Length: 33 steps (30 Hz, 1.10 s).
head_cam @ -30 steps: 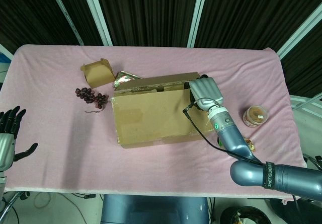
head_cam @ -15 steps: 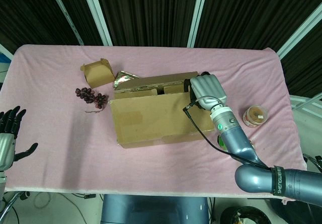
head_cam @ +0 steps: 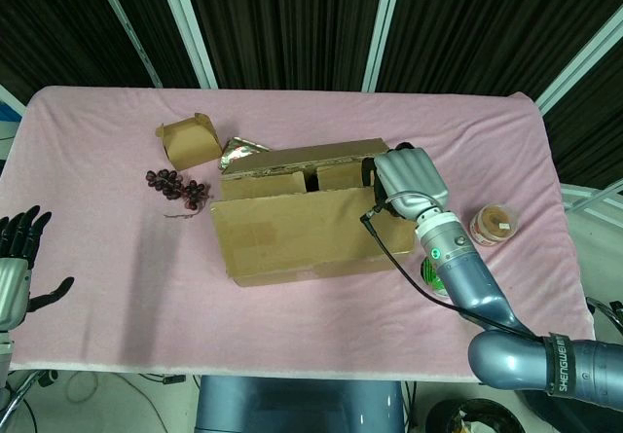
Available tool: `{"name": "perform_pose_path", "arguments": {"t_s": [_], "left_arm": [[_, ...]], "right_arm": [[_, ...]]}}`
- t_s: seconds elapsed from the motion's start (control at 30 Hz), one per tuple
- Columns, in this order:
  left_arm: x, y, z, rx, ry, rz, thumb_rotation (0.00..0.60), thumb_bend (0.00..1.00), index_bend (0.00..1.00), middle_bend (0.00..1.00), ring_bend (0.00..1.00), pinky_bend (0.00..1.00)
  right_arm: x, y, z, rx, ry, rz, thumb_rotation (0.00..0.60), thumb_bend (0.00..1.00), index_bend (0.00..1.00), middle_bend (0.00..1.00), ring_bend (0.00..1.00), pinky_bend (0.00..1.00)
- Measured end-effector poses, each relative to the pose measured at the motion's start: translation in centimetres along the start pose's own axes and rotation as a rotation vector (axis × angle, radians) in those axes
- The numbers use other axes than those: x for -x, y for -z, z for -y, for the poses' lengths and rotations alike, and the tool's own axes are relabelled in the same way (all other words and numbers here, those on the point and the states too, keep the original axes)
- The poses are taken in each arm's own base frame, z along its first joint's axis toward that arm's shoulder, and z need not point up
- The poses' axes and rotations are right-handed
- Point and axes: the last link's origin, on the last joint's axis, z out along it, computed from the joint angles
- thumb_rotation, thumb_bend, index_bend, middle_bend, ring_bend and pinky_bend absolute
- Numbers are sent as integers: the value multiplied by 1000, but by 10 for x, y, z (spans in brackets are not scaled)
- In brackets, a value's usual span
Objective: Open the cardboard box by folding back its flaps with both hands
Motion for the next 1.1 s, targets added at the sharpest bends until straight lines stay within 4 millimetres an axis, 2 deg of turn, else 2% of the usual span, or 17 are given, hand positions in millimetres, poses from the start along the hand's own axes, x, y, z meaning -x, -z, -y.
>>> {"name": "perform_pose_path", "arguments": {"t_s": [0.43,1.1], "left_arm": [[1,1,-1,3,0,3,600,157,0,0,0,0],[2,1,-1,-2,0,5,600,156,0,0,0,0]], "right_arm": [[-9,26,1,-24,49,17,600,1000,547,646,449,276],[-29,36,-9,-5,25,-20,600,1000,547,643,449,276]]}}
